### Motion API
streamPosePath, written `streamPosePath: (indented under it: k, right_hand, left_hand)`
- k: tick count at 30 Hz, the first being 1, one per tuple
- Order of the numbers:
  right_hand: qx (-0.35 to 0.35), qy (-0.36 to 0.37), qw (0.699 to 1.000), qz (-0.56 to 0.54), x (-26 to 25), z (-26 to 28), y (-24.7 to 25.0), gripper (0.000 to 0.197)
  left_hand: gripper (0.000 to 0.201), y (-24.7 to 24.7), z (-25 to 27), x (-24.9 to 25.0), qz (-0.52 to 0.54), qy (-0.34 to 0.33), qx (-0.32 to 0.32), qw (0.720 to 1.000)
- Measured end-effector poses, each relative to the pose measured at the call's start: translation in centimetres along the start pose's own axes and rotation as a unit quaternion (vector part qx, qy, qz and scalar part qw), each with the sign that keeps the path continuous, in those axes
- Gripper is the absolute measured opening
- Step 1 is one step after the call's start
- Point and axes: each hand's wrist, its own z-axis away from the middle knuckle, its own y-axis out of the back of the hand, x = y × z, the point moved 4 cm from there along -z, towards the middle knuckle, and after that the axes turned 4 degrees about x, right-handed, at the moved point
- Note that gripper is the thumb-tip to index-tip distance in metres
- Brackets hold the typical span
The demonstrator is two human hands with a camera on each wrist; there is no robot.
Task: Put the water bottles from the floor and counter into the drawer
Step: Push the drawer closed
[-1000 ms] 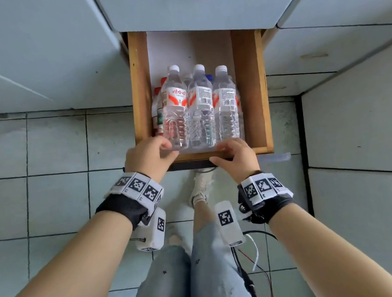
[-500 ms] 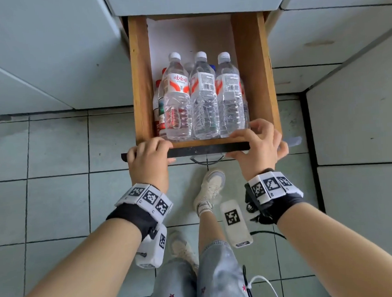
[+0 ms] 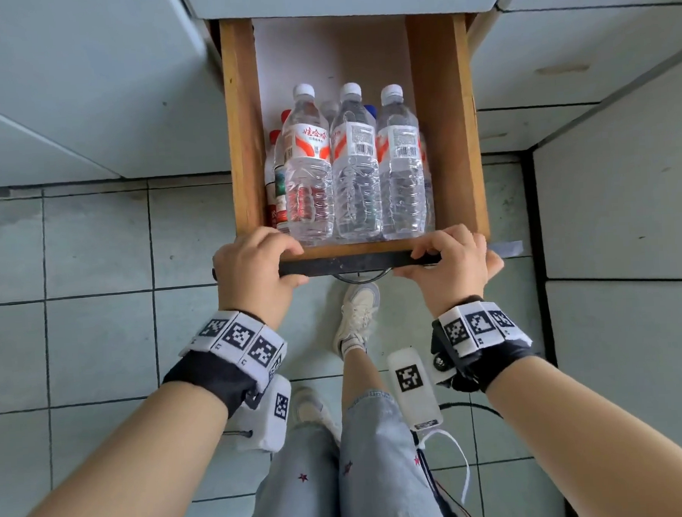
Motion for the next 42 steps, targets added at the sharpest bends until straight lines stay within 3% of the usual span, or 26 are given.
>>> streamPosePath:
  k: [4, 7, 10, 12, 17, 30, 35, 42]
  right_hand:
    - [-0.017, -0.025, 0.996, -0.080, -0.6, 1.1, 0.4, 0.022]
    - [-0.044, -0.111, 0.985, -0.128, -0.4, 2.8, 0.5, 0.021]
    - [-0.090, -0.170, 0.973, -0.128, 0.4, 3.2, -0.4, 0.031]
    - [-0.091, -0.193, 0.967, -0.138, 1.0, 2.9, -1.1, 0.030]
    - [-0.058, -0.210, 0.956, -0.195, 1.9, 2.2, -2.2, 0.016]
    - [-0.075, -0.184, 0.959, -0.205, 2.2, 0.6, -2.4, 0.029]
    - [-0.076, -0.183, 0.953, -0.231, 0.3, -2.9, -2.4, 0.018]
    - [-0.065, -0.154, 0.969, -0.182, -2.1, -8.9, -2.6, 0.017]
  left_hand:
    - [0.017, 2.3, 0.5, 0.6, 0.084, 0.069, 0.024, 0.994]
    - [0.034, 1.6, 1.6, 0.0, 0.118, 0.139, -0.043, 0.982]
    - [0.034, -0.2, 2.3, -0.9, 0.140, 0.191, -0.123, 0.964]
    - [0.034, -1.2, 2.5, -1.2, 0.135, 0.197, -0.142, 0.961]
    - [0.032, -2.3, 2.9, -1.3, 0.115, 0.196, -0.085, 0.970]
    - [0.031, -2.6, 2.6, -0.8, 0.140, 0.115, 0.077, 0.980]
    - [0.032, -2.0, -1.2, -0.3, 0.120, 0.128, 0.054, 0.983]
    - [0.032, -1.0, -7.3, 0.5, 0.104, 0.155, 0.050, 0.981]
